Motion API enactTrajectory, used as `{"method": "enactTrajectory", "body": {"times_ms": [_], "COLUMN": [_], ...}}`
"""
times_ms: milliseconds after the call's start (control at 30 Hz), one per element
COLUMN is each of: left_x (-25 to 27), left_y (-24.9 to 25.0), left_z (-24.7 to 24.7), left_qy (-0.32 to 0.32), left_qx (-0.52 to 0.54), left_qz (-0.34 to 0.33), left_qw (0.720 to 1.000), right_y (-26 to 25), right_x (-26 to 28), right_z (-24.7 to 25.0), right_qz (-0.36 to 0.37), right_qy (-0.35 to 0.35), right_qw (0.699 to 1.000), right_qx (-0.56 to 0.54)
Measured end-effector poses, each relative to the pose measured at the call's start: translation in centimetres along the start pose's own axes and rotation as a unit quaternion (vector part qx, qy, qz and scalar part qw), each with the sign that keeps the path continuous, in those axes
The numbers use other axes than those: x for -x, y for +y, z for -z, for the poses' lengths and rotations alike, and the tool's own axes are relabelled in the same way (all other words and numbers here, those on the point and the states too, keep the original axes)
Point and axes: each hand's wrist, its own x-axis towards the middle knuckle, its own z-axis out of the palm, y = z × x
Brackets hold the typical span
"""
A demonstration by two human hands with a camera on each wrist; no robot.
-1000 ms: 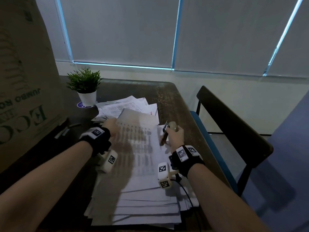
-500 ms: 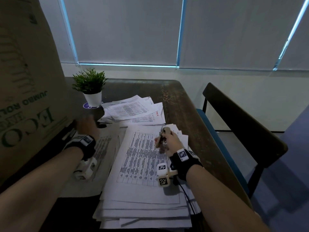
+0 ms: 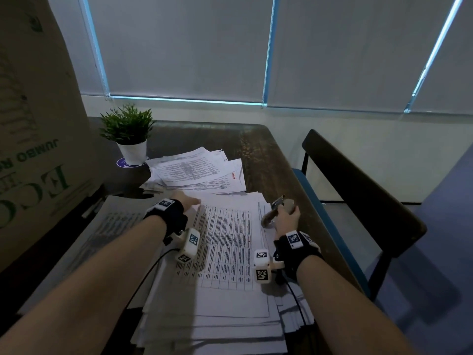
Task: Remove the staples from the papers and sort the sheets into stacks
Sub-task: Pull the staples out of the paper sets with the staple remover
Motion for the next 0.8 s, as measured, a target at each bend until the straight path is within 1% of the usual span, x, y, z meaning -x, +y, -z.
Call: {"method": "enactTrajectory", "body": {"times_ms": [33,100,200,300,367,400,433,467,500,533,567,667,700,733,800], "left_x": [-0.2,0.1,0.6,0.3,0.6,0.8,0.7,1.1,0.8,1.2,0.9,1.9,1.4,1.2,-0.4], "left_y": [-0.1,0.0,-0.1,-1.0,-1.2,-1.3,-1.6,-1.6,-2.0,-1.9,-2.1,-1.9,-2.2,-2.5,-3.4], "left_z": [-0.3,-0.6,-0.9,-1.5,-1.9,-1.9,-2.1,-2.0,-2.3,-2.3,-2.7,-3.1,-3.4,-3.4,-4.0], "left_qy": [0.009,0.02,-0.017,-0.06,-0.09,-0.106,-0.121,-0.129,-0.139,-0.142,-0.144,-0.121,-0.116,-0.111,-0.118], "left_qx": [0.043,0.074,0.109,0.147,0.161,0.172,0.192,0.204,0.212,0.216,0.224,0.246,0.255,0.256,0.249], "left_qz": [-0.011,-0.015,0.005,0.014,0.017,0.025,0.034,0.04,0.038,0.043,0.043,0.05,0.045,0.042,0.033], "left_qw": [0.999,0.997,0.994,0.987,0.983,0.979,0.973,0.97,0.967,0.965,0.963,0.96,0.959,0.959,0.961], "right_y": [-0.4,-1.2,-2.7,-3.7,-4.4,-4.8,-5.0,-5.1,-4.9,-4.5,-3.9,-2.9,-2.6,-2.5,-1.8], "right_x": [0.1,0.2,1.6,2.7,3.3,3.8,4.1,4.7,5.1,5.6,6.0,7.2,7.3,7.6,7.7], "right_z": [0.2,0.4,0.4,-0.3,-1.0,-1.5,-2.2,-2.9,-3.7,-4.5,-5.0,-5.9,-6.0,-6.1,-6.6], "right_qz": [0.009,0.019,0.054,0.129,0.162,0.168,0.171,0.171,0.17,0.173,0.178,0.248,0.27,0.284,0.293], "right_qy": [0.0,0.003,-0.025,-0.109,-0.187,-0.235,-0.284,-0.328,-0.359,-0.374,-0.378,-0.372,-0.369,-0.37,-0.369], "right_qw": [1.0,1.0,0.998,0.982,0.956,0.935,0.904,0.865,0.825,0.789,0.76,0.672,0.651,0.637,0.62], "right_qx": [0.004,0.001,0.006,0.079,0.156,0.206,0.269,0.338,0.402,0.456,0.498,0.59,0.606,0.614,0.627]}}
